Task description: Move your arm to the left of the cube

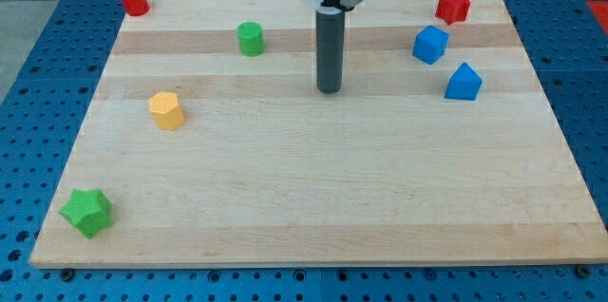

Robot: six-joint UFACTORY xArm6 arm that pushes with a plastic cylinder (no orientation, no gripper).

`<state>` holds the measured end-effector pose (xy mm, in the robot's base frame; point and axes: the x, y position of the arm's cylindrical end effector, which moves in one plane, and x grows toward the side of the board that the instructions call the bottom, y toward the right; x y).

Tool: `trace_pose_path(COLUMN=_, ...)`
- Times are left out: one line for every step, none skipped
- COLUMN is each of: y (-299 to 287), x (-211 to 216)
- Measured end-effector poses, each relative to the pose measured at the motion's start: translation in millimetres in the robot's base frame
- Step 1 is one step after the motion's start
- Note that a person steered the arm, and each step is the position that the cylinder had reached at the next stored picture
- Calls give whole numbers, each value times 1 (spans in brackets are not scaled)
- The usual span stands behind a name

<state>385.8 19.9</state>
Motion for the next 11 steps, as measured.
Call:
trace_pose_path(y=15, x=-7)
trace_pose_path(y=31, x=-11)
trace_pose_path(y=37, x=-13)
trace_pose_path(y=38, x=-21)
trace_pose_path(y=39, x=-37)
trace_pose_path(y=40, x=-42)
trace_pose_path(y=52, x=-42)
trace_pose_path(y=73, x=-43)
trace_pose_path(y=84, x=-54)
trace_pose_path(y=85, x=-66)
trace_pose_path(y=86, x=-70)
